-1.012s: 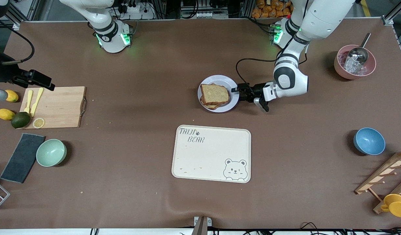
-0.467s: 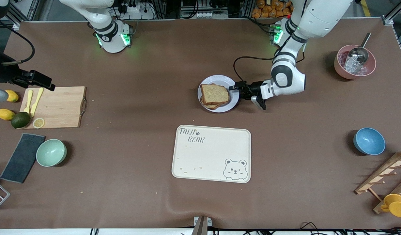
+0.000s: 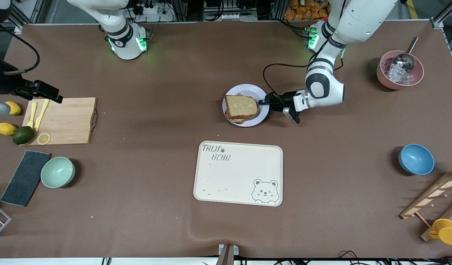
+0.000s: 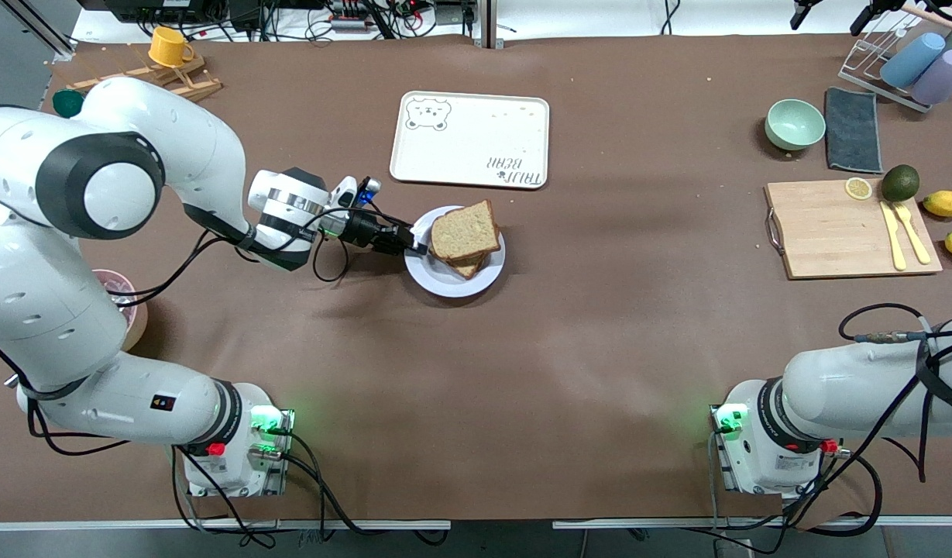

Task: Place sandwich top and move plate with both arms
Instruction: 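Grasp the rim of the white plate with the left gripper, then slide the plate onto the bear-printed tray with the left gripper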

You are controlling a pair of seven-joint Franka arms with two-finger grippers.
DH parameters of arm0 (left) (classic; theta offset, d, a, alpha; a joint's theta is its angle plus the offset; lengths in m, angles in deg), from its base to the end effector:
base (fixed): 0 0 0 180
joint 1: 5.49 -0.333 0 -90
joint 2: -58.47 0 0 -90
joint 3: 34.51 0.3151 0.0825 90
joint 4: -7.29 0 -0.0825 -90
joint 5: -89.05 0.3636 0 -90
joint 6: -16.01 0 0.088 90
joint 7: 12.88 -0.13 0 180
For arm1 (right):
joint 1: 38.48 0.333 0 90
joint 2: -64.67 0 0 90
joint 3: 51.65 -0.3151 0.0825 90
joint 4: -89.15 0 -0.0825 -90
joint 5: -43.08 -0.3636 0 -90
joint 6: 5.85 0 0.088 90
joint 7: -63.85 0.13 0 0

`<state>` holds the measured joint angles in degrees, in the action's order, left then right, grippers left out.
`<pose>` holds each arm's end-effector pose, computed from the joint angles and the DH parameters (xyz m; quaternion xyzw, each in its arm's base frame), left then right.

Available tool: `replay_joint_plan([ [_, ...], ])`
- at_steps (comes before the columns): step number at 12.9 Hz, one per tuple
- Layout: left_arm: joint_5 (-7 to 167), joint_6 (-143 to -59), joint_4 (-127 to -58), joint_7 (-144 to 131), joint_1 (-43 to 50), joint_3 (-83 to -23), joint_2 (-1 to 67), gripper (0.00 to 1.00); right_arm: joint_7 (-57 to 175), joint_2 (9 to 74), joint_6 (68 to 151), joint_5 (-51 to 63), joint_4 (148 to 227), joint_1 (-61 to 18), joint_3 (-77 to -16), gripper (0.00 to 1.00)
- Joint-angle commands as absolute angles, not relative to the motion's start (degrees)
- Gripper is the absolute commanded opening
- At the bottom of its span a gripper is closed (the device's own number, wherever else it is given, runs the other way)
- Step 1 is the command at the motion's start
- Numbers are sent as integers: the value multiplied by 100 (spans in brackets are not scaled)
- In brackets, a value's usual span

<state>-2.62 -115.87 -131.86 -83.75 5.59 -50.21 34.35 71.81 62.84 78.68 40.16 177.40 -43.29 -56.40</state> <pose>0.3671 -0.2424 0.1284 0.8740 -0.0893 -0.0359 0.4762 0.5312 0.0058 0.5897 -0.9961 0.0686 0.0501 0.0234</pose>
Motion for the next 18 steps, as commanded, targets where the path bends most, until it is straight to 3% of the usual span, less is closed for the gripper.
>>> replay_joint_plan([
  [1, -455, -11653, -13290, -8539, 506, -5086, 3492, 0, 7272, 6282, 7835, 4044, 17704, -4349, -5674, 100],
  [5, -455, -11574, -13281, -8469, 331, -5094, 3395, 0, 7272, 6274, 7835, 4044, 17713, -4367, -5674, 100],
  [9, -455, -10977, -13290, -8504, -109, -5094, 3175, 0, 7264, 6247, 7844, 4053, 17713, -4376, -5674, 100],
  [18, -455, -10167, -13141, -8093, -821, -5094, 3403, 0, 7264, 6238, 7853, 4053, 17704, -4385, -5674, 100],
])
